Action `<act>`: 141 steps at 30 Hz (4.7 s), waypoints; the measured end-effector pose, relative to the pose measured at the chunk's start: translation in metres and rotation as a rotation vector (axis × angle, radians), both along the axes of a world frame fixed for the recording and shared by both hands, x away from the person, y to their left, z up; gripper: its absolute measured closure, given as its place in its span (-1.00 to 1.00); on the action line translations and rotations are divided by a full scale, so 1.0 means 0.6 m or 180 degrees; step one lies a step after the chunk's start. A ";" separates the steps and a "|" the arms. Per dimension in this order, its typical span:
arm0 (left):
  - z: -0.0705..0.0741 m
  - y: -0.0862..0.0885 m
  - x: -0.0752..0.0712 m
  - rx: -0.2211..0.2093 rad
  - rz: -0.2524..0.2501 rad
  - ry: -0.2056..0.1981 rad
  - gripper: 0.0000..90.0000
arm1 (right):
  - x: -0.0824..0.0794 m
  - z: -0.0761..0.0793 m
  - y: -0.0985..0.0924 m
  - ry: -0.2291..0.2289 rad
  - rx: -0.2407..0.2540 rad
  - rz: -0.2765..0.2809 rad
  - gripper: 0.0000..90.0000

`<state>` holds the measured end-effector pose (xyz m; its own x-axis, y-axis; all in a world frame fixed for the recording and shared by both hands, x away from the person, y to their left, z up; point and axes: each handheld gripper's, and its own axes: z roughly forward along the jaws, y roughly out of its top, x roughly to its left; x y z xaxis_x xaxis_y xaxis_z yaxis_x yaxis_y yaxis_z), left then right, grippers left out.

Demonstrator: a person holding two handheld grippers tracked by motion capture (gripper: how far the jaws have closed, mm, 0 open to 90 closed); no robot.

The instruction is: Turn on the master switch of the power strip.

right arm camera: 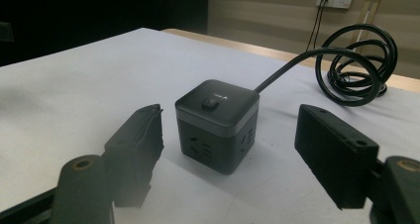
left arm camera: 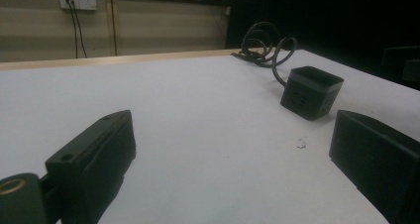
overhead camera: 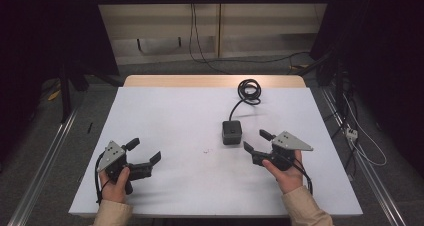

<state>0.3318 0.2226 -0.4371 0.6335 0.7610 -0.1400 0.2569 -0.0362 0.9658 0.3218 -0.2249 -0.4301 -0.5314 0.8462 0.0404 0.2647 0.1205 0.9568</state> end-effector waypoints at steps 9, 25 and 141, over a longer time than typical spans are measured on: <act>0.000 0.001 0.000 0.0003 0.0002 -0.0008 -0.92 | 0.006 0.003 0.010 0.0021 -0.0015 0.0031 -0.30; 0.000 0.000 0.000 0.0019 -0.0002 -0.0005 -0.92 | 0.018 0.005 0.021 0.0106 -0.0004 0.0054 -0.06; -0.001 0.005 -0.002 0.0031 0.0005 -0.0019 -0.92 | 0.107 0.001 0.055 0.0435 0.0016 0.0211 1.00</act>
<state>0.3306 0.2255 -0.4377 0.6330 0.7634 -0.1289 0.2513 -0.0452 0.9668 0.3859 -0.1918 -0.4294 -0.5753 0.8090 0.1203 0.3840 0.1373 0.9130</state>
